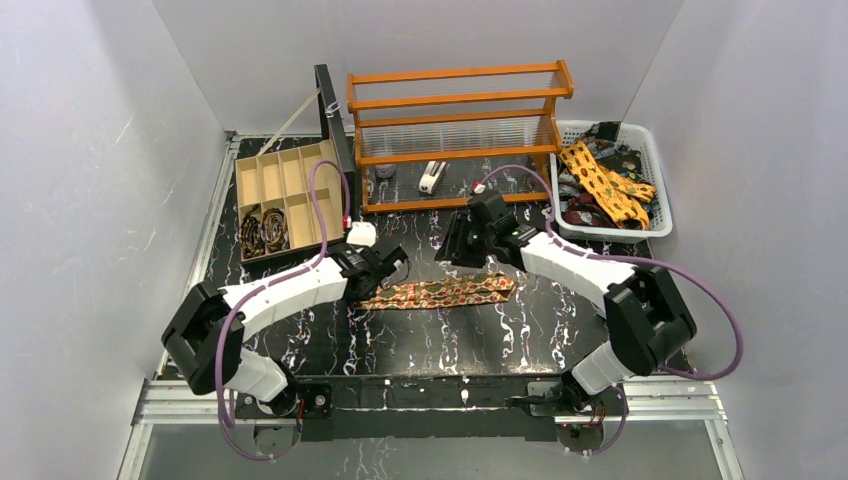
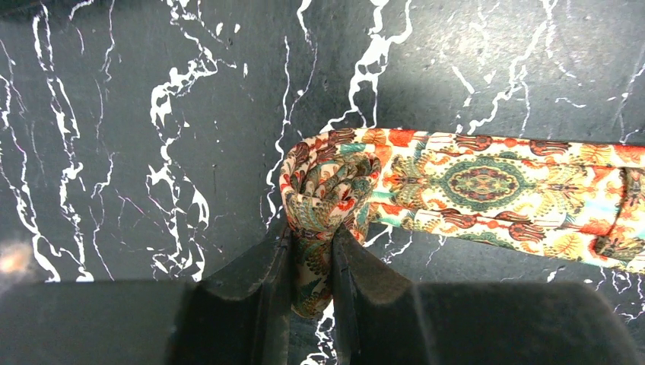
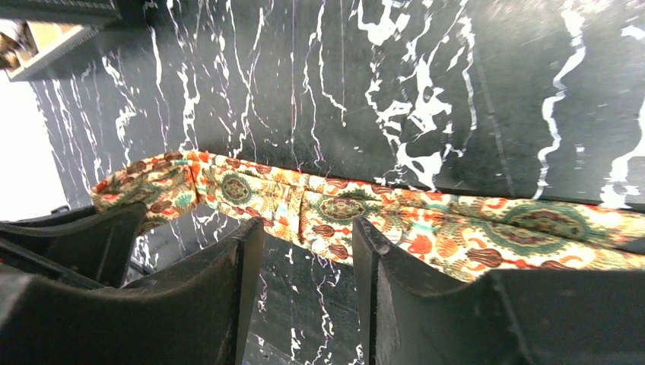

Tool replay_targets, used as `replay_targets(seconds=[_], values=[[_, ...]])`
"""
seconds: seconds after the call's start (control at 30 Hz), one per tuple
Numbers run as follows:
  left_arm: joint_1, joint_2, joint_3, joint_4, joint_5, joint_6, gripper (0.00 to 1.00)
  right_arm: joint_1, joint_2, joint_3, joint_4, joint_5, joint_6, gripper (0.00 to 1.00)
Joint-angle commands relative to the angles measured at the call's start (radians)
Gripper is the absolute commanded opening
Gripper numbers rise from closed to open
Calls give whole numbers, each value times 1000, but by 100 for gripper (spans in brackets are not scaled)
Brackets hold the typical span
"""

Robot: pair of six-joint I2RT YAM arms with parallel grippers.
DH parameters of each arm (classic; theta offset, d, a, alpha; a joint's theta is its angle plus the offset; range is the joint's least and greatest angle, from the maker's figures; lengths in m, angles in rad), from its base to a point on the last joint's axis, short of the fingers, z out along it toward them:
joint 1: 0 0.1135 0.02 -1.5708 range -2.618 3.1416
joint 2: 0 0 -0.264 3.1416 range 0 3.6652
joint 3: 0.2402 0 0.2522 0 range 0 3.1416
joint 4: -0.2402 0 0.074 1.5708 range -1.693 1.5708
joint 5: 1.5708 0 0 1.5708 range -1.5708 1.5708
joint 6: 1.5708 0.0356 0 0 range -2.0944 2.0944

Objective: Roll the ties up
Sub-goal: Roll the tie at the center of the board.

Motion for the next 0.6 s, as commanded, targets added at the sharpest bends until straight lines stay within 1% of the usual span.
replay_targets(seconds=[0.0,0.13,0.2,0.33,0.4,0.47,0.5,0.57], values=[[-53,46,73,-84,-143,-49,11,-33,-91,1,-39,75,-45,56],[-97,107,107,-83,-148,-68,10,-34,-138,32,-56,100,-55,57],[-111,148,124,-79,-139,-75,11,-35,-165,35,-56,142,-61,57],[-133,217,175,-79,-142,-56,21,-36,-199,34,-51,172,-98,63],[-136,246,203,-80,-142,-44,22,-39,-206,34,-56,164,-112,64],[-141,263,229,-78,-132,-37,31,-40,-212,24,-58,152,-108,67],[-142,269,237,-77,-133,-33,30,-41,-217,16,-55,146,-106,67],[-146,283,254,-85,-143,-26,23,-43,-221,-6,-43,135,-91,68]])
